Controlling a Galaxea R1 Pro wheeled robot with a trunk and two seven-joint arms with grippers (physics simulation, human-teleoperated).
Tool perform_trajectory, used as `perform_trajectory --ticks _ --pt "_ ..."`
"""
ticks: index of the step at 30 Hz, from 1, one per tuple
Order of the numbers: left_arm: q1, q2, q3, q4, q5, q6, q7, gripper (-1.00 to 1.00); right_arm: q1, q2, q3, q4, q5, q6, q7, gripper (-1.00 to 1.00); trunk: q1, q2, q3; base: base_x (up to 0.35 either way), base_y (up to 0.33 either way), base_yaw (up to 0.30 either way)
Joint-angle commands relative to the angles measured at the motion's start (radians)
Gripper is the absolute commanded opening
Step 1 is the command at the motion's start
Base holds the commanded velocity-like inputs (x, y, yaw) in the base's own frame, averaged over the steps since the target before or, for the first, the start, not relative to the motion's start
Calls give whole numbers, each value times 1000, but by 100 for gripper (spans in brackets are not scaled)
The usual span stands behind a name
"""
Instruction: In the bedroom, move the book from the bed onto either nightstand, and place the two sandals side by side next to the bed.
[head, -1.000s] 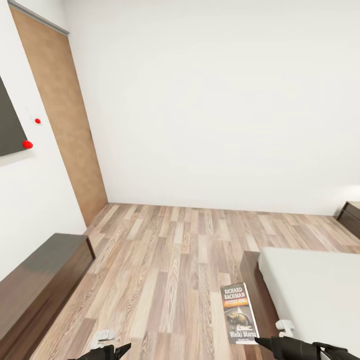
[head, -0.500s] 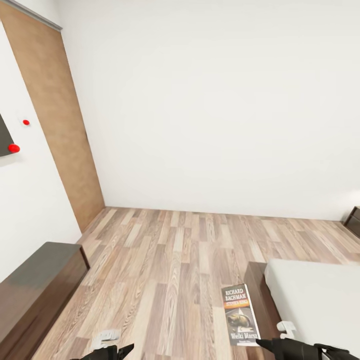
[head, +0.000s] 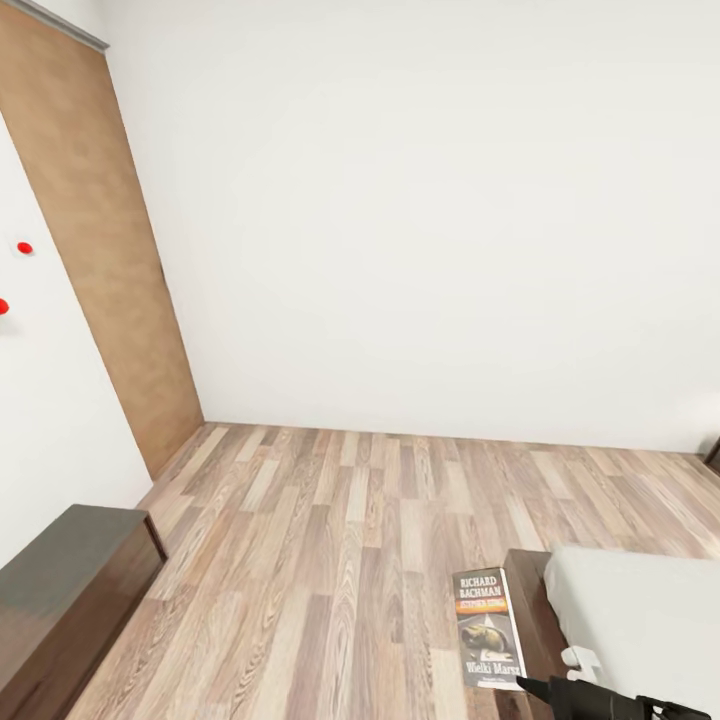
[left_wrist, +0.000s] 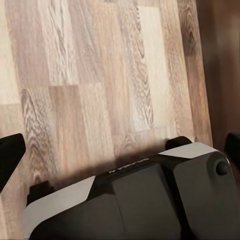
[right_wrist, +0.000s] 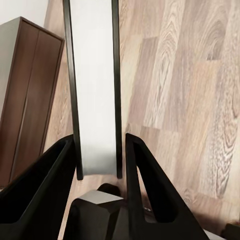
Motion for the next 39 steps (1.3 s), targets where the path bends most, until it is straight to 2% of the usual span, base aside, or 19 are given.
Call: perform_trajectory --ticks 1,6,10,12,13,15,17,19,39 --pt "0 0 3 1 -9 -6 1 100 -2 0 2 3 -12 4 5 -100 1 -2 -2 330 0 0" --pt "1 0 4 1 -10 -6 5 100 -1 -3 2 4 -13 4 5 -100 1 -2 -2 330 0 0" --pt "2 0 3 1 -11 -6 6 100 -1 -51 2 6 -24 5 8 -100 1 -2 -2 330 0 0" --pt "2 0 3 1 -11 -6 6 100 -1 -82 2 16 -72 6 11 -100 1 -2 -2 330 0 0" --pt "2 0 4 1 -11 -6 6 100 -1 -87 3 19 -89 6 12 -100 1 -2 -2 330 0 0" --pt "2 0 4 1 -12 -6 6 100 -1 -101 3 30 -173 8 15 -100 1 -2 -2 330 0 0" --pt "2 1 4 1 -12 -6 6 100 -1 -105 4 32 -209 12 16 -100 1 -2 -2 330 0 0" --pt "2 1 3 1 -12 -6 6 100 -1 -106 4 33 -225 9 13 -100 1 -2 -2 330 0 0" --pt "2 0 2 1 -12 -7 6 100 -1 -98 5 36 -231 3 8 -100 1 -2 -2 330 0 0"
